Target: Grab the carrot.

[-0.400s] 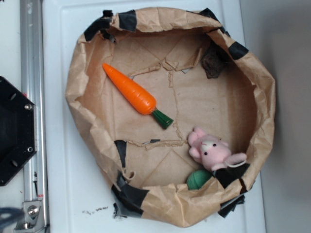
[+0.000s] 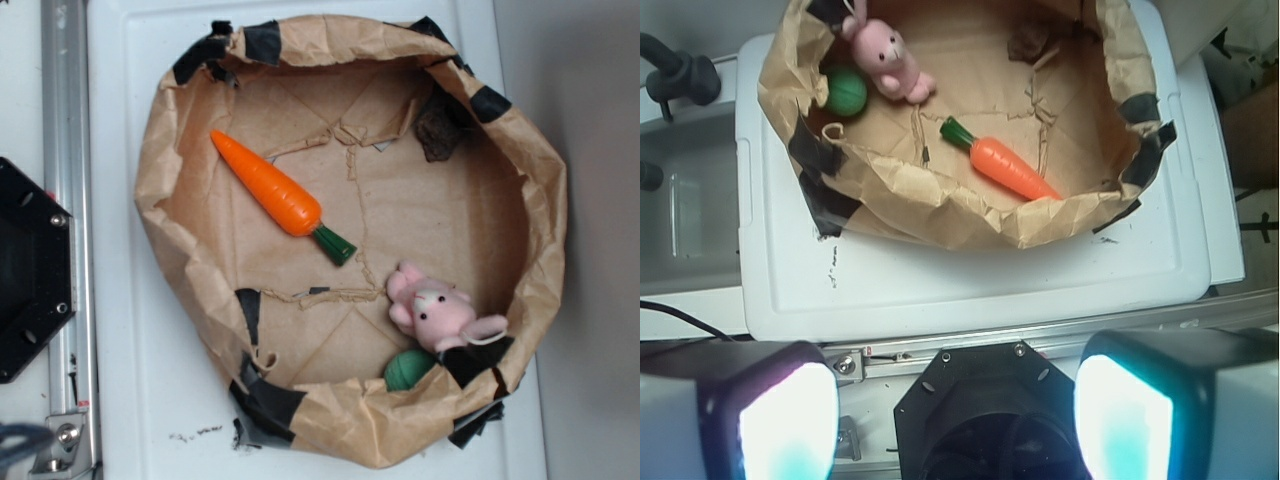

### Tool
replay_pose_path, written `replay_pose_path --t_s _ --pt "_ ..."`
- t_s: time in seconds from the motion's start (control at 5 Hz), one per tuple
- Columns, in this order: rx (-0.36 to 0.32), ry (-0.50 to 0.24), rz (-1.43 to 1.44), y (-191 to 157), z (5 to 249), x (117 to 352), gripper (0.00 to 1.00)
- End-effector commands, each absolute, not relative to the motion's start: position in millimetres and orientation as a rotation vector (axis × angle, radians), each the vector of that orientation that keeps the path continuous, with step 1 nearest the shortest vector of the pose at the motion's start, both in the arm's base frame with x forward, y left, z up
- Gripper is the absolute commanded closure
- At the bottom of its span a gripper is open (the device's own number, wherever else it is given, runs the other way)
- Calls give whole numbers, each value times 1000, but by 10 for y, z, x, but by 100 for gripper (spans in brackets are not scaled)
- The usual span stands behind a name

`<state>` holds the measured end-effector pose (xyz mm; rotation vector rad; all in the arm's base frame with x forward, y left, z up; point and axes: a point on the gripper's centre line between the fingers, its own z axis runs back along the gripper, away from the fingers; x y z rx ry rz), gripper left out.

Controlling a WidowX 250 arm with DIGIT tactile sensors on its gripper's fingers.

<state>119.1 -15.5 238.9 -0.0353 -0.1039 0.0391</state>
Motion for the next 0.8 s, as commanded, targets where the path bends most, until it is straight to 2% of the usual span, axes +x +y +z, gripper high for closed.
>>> replay_pose_path --t_s 0.0,0.4,0.6 --pt "36 0 -73 -5 1790 2091 0" --pt "82 51 -171 130 1178 2514 0" --pt "156 121 -327 159 878 2472 0"
